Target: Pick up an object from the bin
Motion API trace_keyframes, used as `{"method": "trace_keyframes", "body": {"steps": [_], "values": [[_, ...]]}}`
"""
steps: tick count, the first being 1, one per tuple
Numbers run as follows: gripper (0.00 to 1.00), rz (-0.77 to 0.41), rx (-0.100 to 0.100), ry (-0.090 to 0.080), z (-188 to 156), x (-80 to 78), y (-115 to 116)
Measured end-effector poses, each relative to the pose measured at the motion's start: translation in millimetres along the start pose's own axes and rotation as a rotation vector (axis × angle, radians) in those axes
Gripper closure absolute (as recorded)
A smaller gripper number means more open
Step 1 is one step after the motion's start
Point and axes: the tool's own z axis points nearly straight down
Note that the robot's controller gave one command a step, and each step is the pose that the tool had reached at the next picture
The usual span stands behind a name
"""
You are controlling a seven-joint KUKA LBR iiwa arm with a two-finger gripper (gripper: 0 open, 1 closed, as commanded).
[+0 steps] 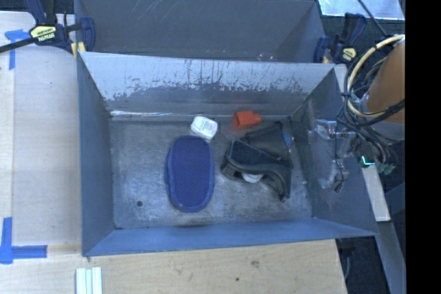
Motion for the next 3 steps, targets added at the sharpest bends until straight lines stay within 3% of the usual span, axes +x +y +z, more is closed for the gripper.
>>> {"method": "trace_keyframes", "body": {"steps": [1,2,3], "values": [[0.00,-0.028,0.005,-0.004,91,-23.2,65],[0.00,-0.001,0.004,-0.012,93,-58.8,94],[1.00,-0.001,0.003,-0.012,93,-57.9,94]]}}
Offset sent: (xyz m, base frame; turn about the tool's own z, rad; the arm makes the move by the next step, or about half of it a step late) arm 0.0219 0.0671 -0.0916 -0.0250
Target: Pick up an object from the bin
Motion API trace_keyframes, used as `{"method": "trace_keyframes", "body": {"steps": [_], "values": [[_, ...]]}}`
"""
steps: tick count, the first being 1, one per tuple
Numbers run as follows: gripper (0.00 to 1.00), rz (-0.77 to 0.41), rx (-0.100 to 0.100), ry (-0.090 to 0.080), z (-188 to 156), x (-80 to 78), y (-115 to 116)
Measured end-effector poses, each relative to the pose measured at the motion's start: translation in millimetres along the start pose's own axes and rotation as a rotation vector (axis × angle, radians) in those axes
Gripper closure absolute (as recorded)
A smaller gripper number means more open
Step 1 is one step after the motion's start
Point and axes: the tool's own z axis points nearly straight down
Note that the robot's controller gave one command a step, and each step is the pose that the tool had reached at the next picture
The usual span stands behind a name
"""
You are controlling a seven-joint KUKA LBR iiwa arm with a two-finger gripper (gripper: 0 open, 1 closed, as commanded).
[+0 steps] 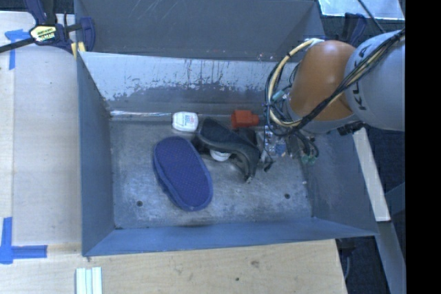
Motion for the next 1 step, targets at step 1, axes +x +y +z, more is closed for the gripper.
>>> {"method": "trace_keyframes", "body": {"steps": [1], "values": [[1.00,0.022,-0.002,-0.003,-154.4,-12.1,8.4]]}}
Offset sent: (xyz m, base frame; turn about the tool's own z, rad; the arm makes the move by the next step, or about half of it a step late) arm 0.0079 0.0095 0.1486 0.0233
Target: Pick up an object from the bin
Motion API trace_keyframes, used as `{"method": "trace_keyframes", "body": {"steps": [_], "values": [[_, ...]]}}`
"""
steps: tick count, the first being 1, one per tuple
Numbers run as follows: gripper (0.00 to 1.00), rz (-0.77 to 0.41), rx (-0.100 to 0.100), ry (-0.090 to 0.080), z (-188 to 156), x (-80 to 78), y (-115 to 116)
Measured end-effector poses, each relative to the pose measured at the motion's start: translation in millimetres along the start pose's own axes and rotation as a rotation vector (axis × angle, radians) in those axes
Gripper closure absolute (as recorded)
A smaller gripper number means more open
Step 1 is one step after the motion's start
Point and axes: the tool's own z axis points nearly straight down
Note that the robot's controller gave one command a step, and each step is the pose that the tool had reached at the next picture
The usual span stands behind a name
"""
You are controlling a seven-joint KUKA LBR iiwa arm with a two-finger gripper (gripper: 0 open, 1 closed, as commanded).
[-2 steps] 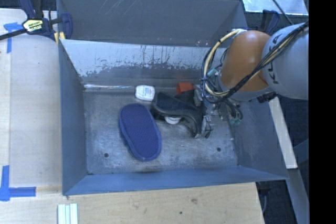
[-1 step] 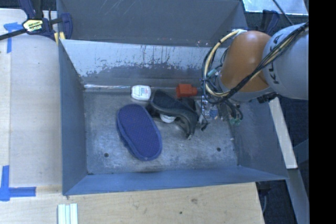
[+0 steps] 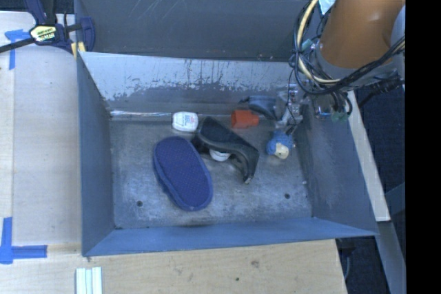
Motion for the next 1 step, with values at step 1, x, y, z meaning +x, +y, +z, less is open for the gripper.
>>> {"method": "trace_keyframes", "body": {"steps": [1], "values": [[1.00,-0.002,0.000,0.010,5.4,1.8,0.3]]}}
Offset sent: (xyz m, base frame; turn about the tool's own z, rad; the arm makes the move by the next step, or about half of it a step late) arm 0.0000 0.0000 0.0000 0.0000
